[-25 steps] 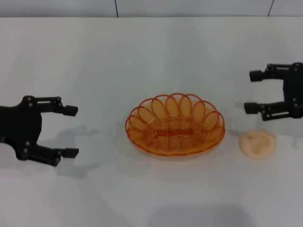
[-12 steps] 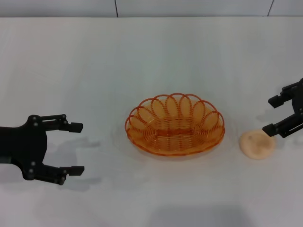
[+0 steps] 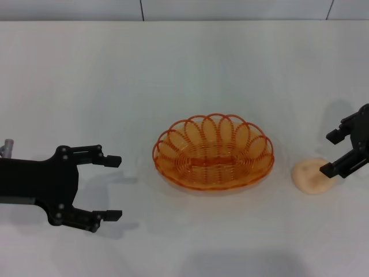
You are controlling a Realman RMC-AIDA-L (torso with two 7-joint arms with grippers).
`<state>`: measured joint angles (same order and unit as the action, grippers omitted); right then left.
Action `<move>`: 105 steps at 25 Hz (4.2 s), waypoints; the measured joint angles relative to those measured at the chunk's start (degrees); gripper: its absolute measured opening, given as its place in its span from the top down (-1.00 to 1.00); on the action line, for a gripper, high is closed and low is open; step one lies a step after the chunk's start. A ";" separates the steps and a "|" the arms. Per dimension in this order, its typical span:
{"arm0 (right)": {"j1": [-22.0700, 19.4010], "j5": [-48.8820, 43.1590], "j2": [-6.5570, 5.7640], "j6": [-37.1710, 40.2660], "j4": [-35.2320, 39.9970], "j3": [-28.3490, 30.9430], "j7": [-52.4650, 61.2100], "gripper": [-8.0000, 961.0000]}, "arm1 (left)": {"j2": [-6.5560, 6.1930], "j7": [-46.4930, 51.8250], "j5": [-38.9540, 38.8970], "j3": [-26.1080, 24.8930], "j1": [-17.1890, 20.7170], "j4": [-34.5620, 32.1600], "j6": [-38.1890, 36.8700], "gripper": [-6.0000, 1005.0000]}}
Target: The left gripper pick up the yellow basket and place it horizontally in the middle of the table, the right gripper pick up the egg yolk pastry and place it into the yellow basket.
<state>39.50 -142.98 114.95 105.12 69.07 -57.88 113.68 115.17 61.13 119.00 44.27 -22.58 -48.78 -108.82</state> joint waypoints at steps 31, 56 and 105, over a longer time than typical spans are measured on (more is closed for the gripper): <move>2.24 -3.01 0.05 -11.53 -8.81 -9.20 -0.57 -0.07 | 1.49 0.48 2.37 0.03 -2.13 -0.26 2.92 -0.77; 5.36 -1.59 -0.74 0.11 -1.54 -0.65 -1.11 0.87 | 1.55 1.46 3.55 0.05 -2.13 -0.61 2.33 -0.77; -2.22 25.89 0.37 -24.32 -4.57 -22.99 -2.22 -0.05 | 1.98 4.16 4.33 -0.51 0.83 -6.77 1.30 -0.77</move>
<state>37.28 -117.09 115.32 80.79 64.50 -80.87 111.46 117.14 65.29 123.33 43.76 -21.75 -55.54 -107.52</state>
